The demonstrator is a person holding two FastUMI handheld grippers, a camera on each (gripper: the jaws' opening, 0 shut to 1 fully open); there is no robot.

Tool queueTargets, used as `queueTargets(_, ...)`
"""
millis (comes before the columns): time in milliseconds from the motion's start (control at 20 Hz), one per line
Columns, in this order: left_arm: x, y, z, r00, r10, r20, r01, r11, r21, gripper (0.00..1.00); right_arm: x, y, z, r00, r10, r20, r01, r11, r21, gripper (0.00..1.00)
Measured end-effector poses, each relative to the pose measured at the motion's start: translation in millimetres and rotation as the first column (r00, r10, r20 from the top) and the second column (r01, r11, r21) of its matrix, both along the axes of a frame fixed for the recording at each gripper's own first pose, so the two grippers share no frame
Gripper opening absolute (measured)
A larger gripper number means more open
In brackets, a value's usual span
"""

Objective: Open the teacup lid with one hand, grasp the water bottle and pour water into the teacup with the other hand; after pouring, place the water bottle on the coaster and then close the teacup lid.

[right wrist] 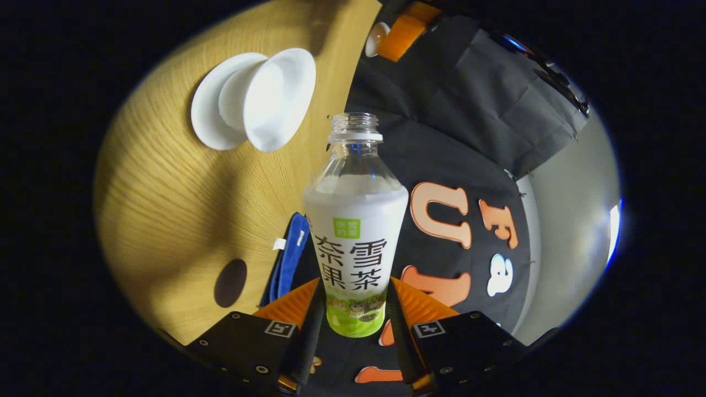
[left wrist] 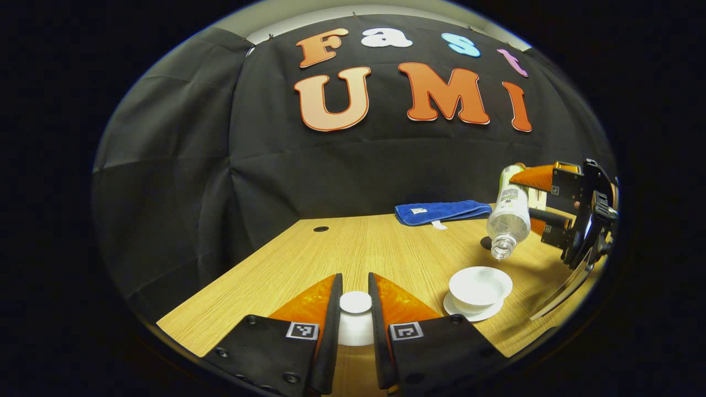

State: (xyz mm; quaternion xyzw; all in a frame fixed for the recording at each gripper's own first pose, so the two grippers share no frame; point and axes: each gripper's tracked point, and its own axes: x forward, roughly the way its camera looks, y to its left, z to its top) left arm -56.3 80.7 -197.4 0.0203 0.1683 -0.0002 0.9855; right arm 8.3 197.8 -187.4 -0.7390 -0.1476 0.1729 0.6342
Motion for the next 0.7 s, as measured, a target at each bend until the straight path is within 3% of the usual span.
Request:
queueTargets(150, 4.0, -5.0, 7.5, 1.000, -0.007, 0.022, 0.007, 1.000, -0.008, 0.33, -0.8, -3.6, -20.0, 0.991, -0.013, -0.134, 0.031, 0.991, 0.132, 0.63)
queueTargets(300, 9.9, -16.3, 17.8, 0.999, -0.021, 0.045, 0.021, 1.000, -0.019, 0.33, -19.6, -8.4, -24.5, 0.973, -0.025, -0.228, 0.089, 0.958, 0.271, 0.63)
queueTargets(500, 18.9, -41.1, 35.4, 0.995, -0.063, 0.083, 0.066, 0.997, -0.036, 0.32, -21.3, -9.3, -23.1, 0.926, 0.027, -0.378, 0.172, 0.859, 0.483, 0.63)
queueTargets(700, 26.5, -65.3, 40.9, 0.990, -0.100, 0.101, 0.105, 0.994, -0.041, 0.33, -13.5, -15.7, -27.8, 0.896, 0.046, -0.441, 0.252, 0.766, 0.592, 0.63)
